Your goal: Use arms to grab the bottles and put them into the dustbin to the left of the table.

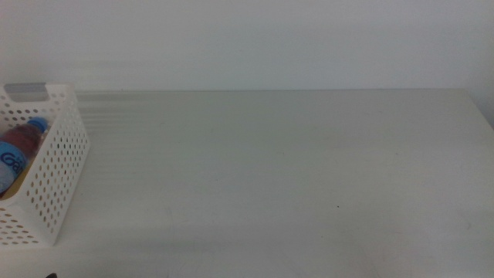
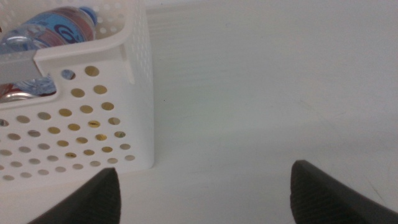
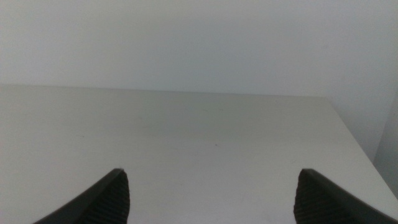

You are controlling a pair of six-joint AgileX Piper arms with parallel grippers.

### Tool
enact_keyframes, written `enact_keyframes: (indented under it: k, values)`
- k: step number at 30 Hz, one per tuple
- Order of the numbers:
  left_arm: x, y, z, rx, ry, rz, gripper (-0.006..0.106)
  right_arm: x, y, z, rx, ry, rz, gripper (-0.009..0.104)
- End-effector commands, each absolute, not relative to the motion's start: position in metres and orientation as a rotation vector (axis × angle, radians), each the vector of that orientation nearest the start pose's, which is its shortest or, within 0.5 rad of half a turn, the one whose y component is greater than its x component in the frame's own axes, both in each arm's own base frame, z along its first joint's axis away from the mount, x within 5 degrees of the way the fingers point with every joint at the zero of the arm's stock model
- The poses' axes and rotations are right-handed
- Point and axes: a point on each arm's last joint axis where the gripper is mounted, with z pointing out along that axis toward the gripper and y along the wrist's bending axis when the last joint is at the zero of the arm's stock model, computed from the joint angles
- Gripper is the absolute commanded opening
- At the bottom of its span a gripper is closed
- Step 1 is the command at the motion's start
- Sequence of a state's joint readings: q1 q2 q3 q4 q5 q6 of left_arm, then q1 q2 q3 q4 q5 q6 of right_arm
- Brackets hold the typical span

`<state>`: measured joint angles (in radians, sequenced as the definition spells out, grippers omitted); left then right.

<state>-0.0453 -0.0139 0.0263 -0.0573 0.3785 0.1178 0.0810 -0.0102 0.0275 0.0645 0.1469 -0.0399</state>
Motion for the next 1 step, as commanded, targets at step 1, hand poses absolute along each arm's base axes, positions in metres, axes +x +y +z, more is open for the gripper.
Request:
enact_keyframes:
  k: [1]
  values:
    - [0.0535, -0.0043, 0.1753, 0.093, 1.79, -0.021, 0.089, 0.0543, 0.0045, 0.2015, -0.056, 1.542, 0.07, 0.077]
